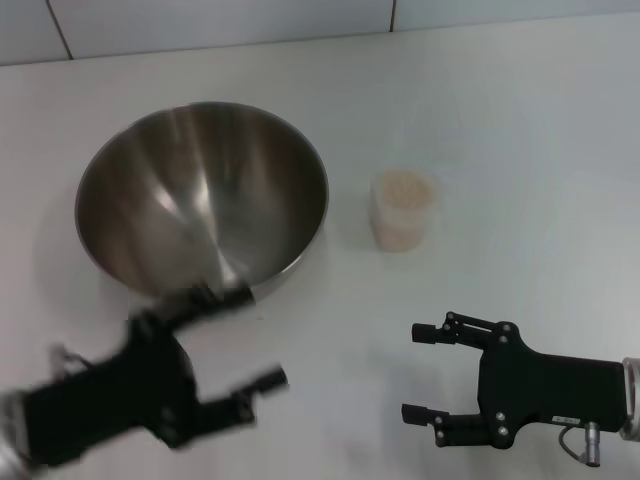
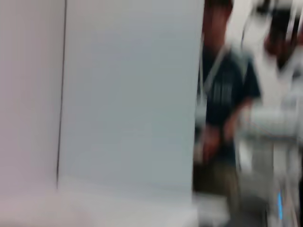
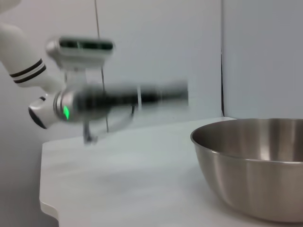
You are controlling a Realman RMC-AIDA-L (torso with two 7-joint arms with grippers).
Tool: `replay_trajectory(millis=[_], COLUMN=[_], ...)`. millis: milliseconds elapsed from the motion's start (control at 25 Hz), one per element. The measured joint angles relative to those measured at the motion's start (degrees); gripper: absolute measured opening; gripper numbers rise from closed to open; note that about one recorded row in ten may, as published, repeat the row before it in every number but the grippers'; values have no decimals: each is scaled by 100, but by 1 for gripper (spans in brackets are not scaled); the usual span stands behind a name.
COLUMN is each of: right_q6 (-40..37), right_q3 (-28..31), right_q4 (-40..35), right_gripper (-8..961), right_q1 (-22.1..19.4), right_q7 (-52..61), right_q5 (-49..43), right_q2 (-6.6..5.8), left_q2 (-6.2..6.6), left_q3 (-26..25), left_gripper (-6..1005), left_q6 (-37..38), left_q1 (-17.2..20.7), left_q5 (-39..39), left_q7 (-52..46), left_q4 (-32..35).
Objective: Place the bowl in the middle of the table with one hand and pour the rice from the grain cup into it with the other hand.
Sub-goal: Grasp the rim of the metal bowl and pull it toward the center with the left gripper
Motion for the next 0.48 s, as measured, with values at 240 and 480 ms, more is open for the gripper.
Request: replay_trajectory(millis=[240,480], right_q6=[0,-25], right_q3=[1,1], right_q4=[0,0], right_gripper=[822,821], right_q1=[-6,-41], right_q7=[0,0], right_q5=[-1,3], right_q2=[0,0], left_q2=[456,731], left_q3=[-1952,-3455], left_gripper=[825,818], left_q6=[1233,-1935], left_q1=[199,729], left_q5=[135,2185], left_q7=[-1944,-5431], left_q4=[1787,4747])
